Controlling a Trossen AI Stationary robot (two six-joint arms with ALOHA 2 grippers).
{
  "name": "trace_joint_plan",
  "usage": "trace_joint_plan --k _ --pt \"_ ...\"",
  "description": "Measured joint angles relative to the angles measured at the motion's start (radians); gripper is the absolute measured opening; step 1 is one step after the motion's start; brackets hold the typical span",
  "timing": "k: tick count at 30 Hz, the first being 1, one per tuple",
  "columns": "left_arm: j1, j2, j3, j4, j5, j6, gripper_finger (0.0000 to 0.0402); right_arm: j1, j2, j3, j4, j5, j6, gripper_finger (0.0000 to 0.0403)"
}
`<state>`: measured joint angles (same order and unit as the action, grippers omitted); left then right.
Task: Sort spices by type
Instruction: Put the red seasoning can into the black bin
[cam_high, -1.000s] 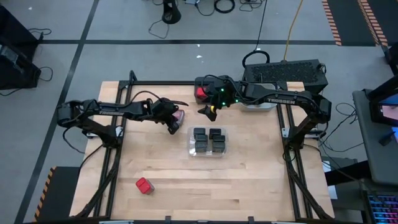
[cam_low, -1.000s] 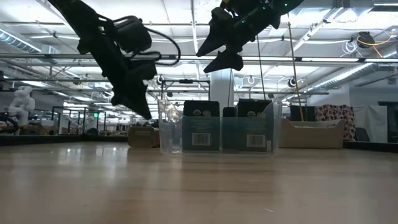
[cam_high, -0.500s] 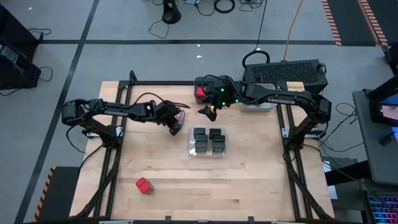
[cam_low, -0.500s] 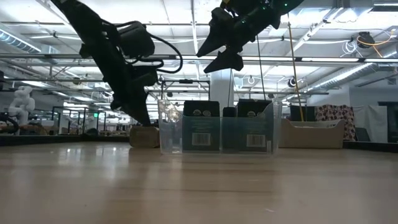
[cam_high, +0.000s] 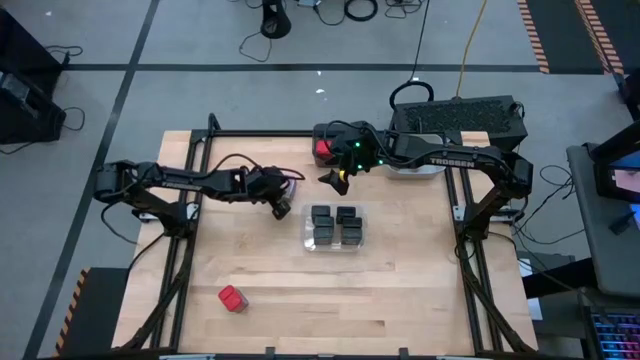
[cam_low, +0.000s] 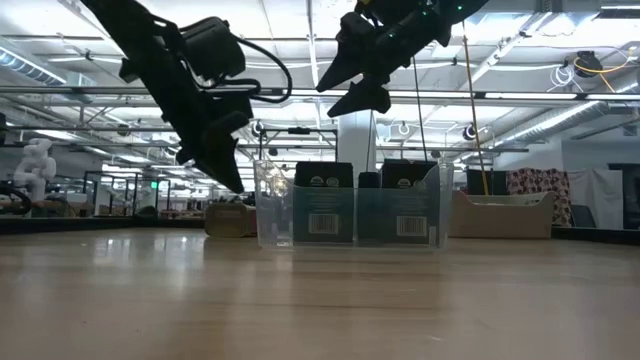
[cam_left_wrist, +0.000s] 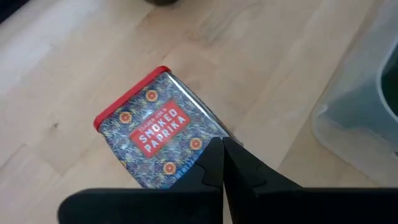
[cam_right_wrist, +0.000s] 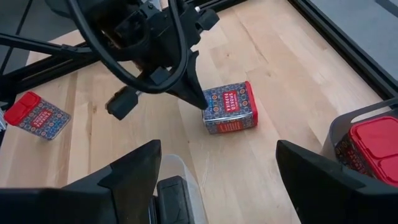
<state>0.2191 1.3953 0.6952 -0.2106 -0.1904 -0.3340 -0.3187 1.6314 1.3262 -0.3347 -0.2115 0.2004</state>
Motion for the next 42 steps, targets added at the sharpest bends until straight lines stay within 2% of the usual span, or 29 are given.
trace_joint_plan --k 7,18,23,35,42 --pt "-0.01 -0.001 0.0 -0.021 0.038 -0.002 0.0004 -0.002 0.0 0.0 0.0 0.0 -0.007 0.0302" --pt "-0.011 -0.001 0.0 -0.031 0.023 -0.002 0.0004 -0.002 0.0 0.0 0.0 0.0 -0.007 0.0302" --pt "-0.01 0.013 0.0 -0.07 -0.022 -0.037 0.0004 -0.001 0.0 0.0 0.0 0.001 -0.007 0.0302" --pt "-0.01 0.012 0.0 -0.025 -0.024 -0.053 0.0004 0.0 0.0 0.0 -0.009 0.0 -0.005 0.0302" --pt "-0.015 0.071 0.008 -0.029 -0.015 -0.055 0.0004 0.0 0.0 0.0 -0.014 0.0 -0.003 0.0302"
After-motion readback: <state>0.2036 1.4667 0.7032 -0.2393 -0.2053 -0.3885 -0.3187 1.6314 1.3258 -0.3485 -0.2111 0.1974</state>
